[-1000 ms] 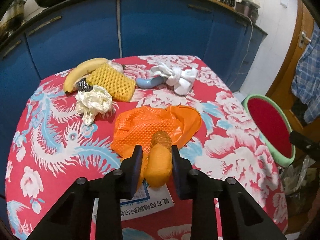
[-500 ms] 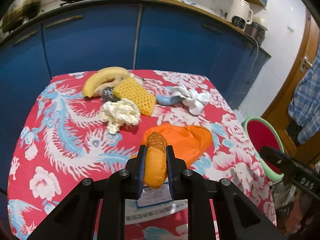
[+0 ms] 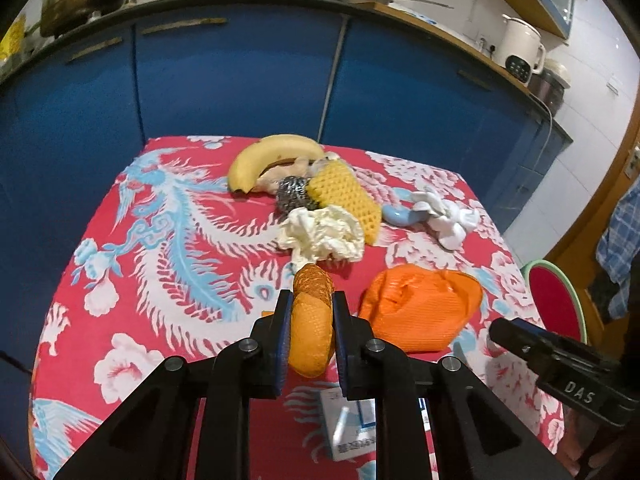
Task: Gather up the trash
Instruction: 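Grasp the orange foam net with the left tool while the right tool approaches the orange bag, then grasp the orange plastic bag with the right tool and carry it toward the bucket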
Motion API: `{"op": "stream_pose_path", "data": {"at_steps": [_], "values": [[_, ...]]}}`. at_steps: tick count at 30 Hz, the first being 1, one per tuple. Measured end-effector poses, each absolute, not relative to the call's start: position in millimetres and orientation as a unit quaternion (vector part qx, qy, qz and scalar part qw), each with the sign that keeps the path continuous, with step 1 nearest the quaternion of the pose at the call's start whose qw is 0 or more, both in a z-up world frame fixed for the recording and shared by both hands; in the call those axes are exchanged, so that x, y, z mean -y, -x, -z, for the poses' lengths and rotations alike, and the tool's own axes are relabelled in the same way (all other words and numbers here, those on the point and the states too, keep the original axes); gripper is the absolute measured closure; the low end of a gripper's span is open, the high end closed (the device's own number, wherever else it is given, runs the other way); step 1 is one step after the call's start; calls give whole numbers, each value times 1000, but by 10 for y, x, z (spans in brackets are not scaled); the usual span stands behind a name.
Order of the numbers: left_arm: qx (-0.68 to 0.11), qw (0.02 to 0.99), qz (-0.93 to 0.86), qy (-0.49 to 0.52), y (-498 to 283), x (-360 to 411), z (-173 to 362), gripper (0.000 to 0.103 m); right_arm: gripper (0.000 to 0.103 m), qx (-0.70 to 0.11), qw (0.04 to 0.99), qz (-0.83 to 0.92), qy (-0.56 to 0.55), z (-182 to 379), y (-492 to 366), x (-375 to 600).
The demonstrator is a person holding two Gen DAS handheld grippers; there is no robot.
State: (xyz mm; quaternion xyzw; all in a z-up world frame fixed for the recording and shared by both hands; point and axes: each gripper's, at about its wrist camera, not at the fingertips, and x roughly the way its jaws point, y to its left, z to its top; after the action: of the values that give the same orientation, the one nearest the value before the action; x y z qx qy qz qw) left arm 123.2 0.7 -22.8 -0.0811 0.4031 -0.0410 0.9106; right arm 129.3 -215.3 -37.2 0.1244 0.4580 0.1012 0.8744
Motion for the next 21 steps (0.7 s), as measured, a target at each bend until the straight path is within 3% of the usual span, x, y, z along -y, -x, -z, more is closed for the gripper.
{"op": "stream_pose_path", "data": {"at_steps": [10,12,17,21], "values": [[-407,907,42,96,-1272,-107,281,84,59,-478,866,-110,-99,554,-1508,1884],[-409,907,42,97,-1273,-113,289,84,66,-483,863,-112,-98,594,-1523,1862],[-408,907,47,97,-1258,-90,283,84,97,-477,865,-120,-94,610,-1505,1845],[-405,908,52,94,-1226,-51,250,84,100,-462,872,-127,-98,530,-1454,1870]]}}
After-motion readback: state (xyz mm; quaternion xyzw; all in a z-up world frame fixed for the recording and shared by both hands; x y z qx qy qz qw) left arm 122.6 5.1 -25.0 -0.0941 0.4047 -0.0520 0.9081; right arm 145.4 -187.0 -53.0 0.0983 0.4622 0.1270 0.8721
